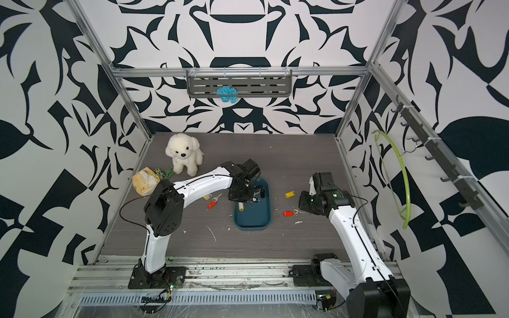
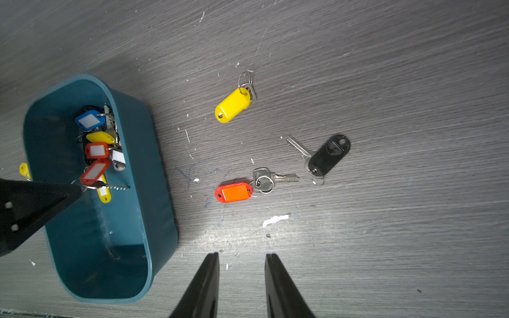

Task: Take the keys out of the storage box
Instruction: Pick up the key from the storage box.

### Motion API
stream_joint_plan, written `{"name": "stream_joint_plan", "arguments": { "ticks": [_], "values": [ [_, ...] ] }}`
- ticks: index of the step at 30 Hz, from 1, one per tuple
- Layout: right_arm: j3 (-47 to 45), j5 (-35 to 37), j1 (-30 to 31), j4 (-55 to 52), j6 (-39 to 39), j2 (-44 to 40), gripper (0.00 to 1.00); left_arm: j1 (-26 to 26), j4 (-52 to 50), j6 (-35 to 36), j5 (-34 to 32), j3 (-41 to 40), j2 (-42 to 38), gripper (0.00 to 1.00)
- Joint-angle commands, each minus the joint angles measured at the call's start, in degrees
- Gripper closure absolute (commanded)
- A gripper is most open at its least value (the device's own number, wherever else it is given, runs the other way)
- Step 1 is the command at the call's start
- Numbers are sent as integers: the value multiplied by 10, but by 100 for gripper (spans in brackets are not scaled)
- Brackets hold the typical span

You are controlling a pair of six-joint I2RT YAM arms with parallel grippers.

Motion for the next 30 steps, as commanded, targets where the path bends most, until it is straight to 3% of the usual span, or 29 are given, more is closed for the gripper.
{"name": "stream_joint_plan", "arguments": {
  "ticks": [1,15,25,30],
  "values": [
    [0,7,1,5,-6,-10,66,1,-31,12,-2,-4,-21,100],
    [0,5,0,5,-6,-7,66,15,-49,28,-21,-6,-82,100],
    [-1,1,0,7,-6,-3,66,144,-61,47,-32,-78,-229,100],
    [0,-2,0,8,-6,0,66,221,-67,79,-8,-132,-246,100]
  ]
}}
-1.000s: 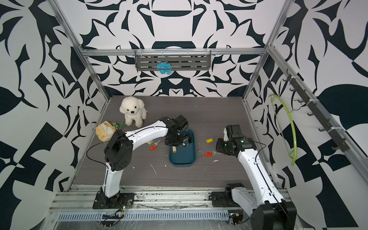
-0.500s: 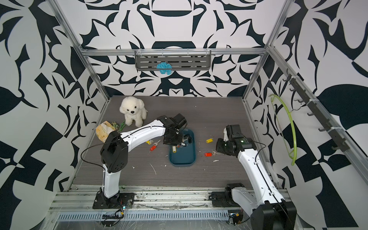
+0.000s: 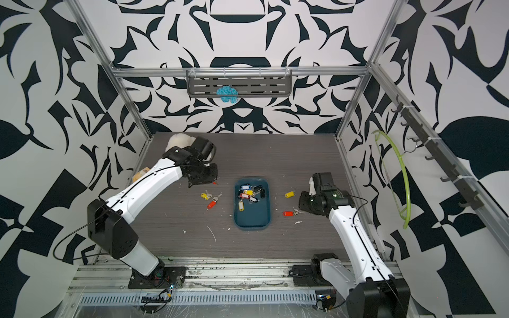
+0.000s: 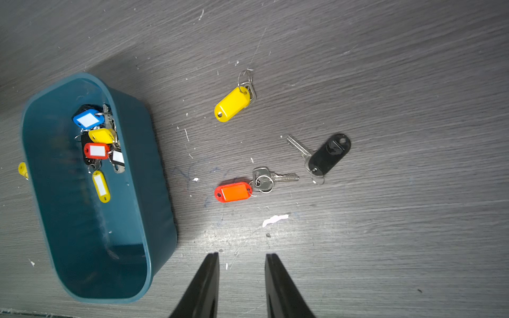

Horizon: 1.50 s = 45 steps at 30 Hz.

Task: Take the keys out of the storage box
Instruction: Pick up the key from the storage box, then place the key at the center of the board.

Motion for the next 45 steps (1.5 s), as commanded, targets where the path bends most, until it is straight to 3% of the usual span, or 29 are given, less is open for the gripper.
{"name": "stream_joint_plan", "arguments": {
  "ticks": [1,15,26,31,32,33,36,45],
  "values": [
    [1,-1,0,7,-6,0,66,33,-23,35,19,-42,10,100],
    [1,-1,1,4,-6,6,66,53,55,28,51,-126,96,100],
    [6,-7,1,0,-7,5,66,68,59,22,38,-187,61,100],
    [53,-55,14,-22,-6,8,59,69,67,16,34,-217,48,36],
    [67,-55,27,-27,-5,12,58,69,67,15,33,-221,44,30],
    [86,-48,47,-31,0,20,57,69,68,14,30,-222,39,12],
    [136,-25,117,-34,19,59,55,69,67,12,19,-221,22,5],
    [202,-3,246,47,85,227,55,69,120,31,-1,-248,-99,7]
  ]
}}
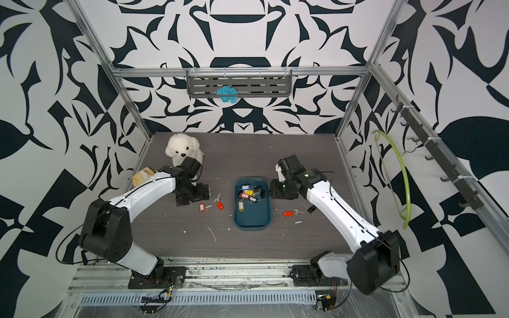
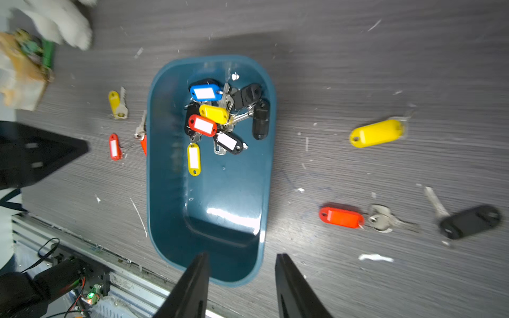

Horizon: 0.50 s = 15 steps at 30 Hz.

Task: Take the keys out of the storage box
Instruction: Place the key at the center of the board, then pick up the key from the storage box.

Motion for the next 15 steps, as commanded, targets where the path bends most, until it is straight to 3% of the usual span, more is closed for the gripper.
{"name": "stream_joint_plan", "arguments": {
  "ticks": [1,8,15],
  "values": [
    [34,14,29,36,34,47,55,1,36,17,-16,-26,-61,7],
    [82,19,60,73,57,154,58,1,149,21,6,-120,-207,5],
    [131,24,66,77,55,243,61,1,167,24,19,-128,-214,4]
  ]
}}
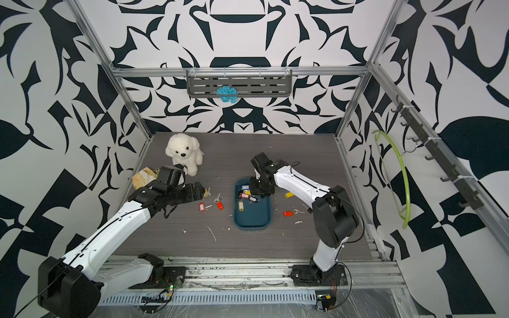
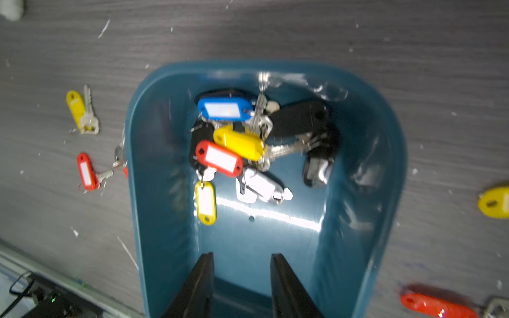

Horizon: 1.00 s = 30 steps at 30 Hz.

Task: Take the keys out of the storage box
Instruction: Pick up the key from the storage box.

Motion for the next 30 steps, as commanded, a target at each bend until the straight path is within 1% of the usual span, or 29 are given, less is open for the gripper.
{"name": "stream_joint_plan", "arguments": {
  "ticks": [1,7,14,20,27,30],
  "values": [
    [34,15,6,5,7,23,61,1,17,11,17,4,17,4],
    [44,22,9,2,8,68,61,2,7,15,33,14,56,5],
    [58,23,16,2,5,109,62,1,14,15,40,11,56,5],
    [73,29,25,-3,6,128,63,1,12,17,50,17,70,5],
    [78,38,30,-14,7,138,70,1,12,18,55,16,74,6],
    [76,41,30,-16,7,137,78,1,13,18,55,16,74,6]
  ]
}}
